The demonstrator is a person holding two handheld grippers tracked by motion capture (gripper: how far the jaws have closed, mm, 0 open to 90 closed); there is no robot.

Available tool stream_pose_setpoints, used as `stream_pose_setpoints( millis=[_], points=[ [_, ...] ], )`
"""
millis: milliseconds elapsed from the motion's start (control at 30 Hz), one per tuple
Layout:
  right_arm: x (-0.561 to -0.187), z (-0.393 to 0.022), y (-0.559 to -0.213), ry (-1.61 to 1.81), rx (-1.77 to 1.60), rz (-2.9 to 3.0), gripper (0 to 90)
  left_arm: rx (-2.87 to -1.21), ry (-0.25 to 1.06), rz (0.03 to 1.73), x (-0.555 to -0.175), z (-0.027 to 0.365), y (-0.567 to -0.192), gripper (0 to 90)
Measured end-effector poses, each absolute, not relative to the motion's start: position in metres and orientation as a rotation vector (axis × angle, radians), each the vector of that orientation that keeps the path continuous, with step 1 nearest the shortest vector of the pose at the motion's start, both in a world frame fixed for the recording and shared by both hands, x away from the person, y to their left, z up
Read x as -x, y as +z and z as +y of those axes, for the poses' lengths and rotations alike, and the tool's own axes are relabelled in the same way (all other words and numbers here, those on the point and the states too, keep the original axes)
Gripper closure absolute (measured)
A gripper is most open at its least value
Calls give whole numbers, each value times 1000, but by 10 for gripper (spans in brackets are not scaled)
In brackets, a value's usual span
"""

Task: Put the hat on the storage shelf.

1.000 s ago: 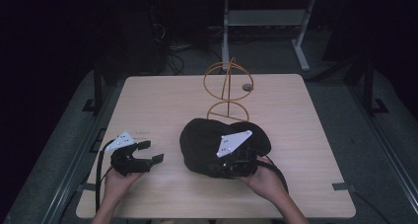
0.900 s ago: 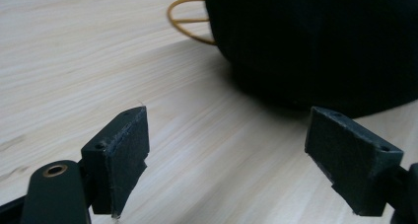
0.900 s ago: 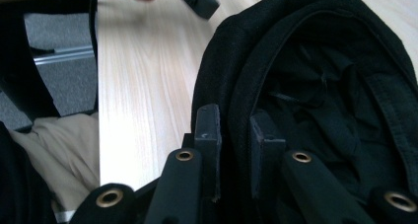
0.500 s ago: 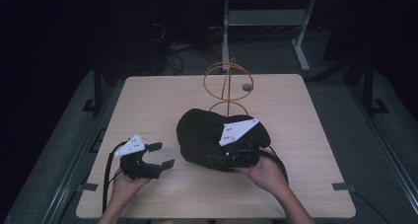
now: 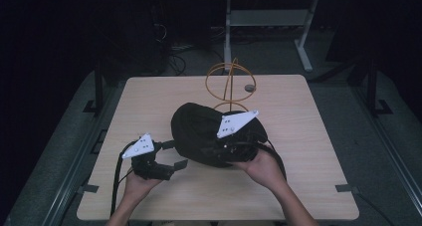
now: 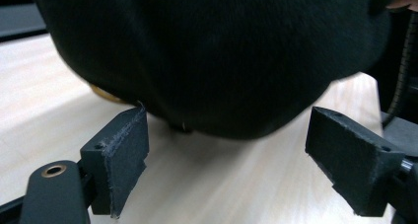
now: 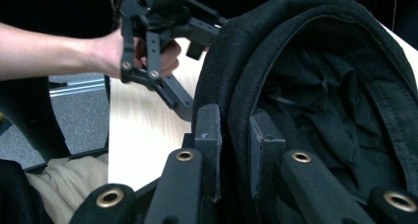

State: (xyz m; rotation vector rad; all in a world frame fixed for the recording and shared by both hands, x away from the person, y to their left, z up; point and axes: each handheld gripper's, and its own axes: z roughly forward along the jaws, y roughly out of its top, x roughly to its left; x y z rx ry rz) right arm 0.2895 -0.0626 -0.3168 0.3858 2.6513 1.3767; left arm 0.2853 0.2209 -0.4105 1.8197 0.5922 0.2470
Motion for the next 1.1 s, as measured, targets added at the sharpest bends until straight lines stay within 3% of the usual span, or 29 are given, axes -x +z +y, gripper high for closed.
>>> stream_pose_setpoints(
  millis=[100, 167, 200, 233, 267, 333, 400, 500, 833, 900, 933, 1100],
  points=[
    [-291, -60, -314, 1390, -372, 2653, 777, -1838, 285, 600, -291, 215, -407, 169],
    [-291, -59, -312, 1412, -372, 2661, 778, -1831, 268, 603, -295, 212, -407, 224],
    [-291, -57, -312, 1414, -371, 2664, 778, -1829, 260, 600, -297, 212, -408, 282],
    [-292, -55, -312, 1404, -364, 2669, 779, -1825, 268, 596, -297, 211, -408, 432],
    [-292, -55, -312, 1404, -364, 2669, 779, -1823, 270, 581, -298, 211, -408, 432],
    [-293, -54, -312, 1411, -363, 2672, 780, -1823, 284, 562, -298, 211, -406, 602],
    [-293, -54, -312, 1417, -369, 2672, 779, -1819, 303, 545, -297, 211, -403, 711],
    [-294, -55, -312, 1442, -372, 2668, 777, -1819, 317, 535, -296, 212, -397, 812],
    [-299, -64, -309, 1548, -431, 2636, 723, -1839, 344, 531, -294, 214, -364, 847],
    [-301, -66, -308, 1568, -445, 2621, 675, -1850, 363, 526, -294, 215, -350, 850],
    [-302, -69, -308, 1591, -451, 2609, 602, -1853, 374, 519, -295, 215, -343, 850],
    [-302, -75, -306, 1607, -471, 2569, 474, -1903, 404, 505, -300, 215, -319, 853]
  ],
)
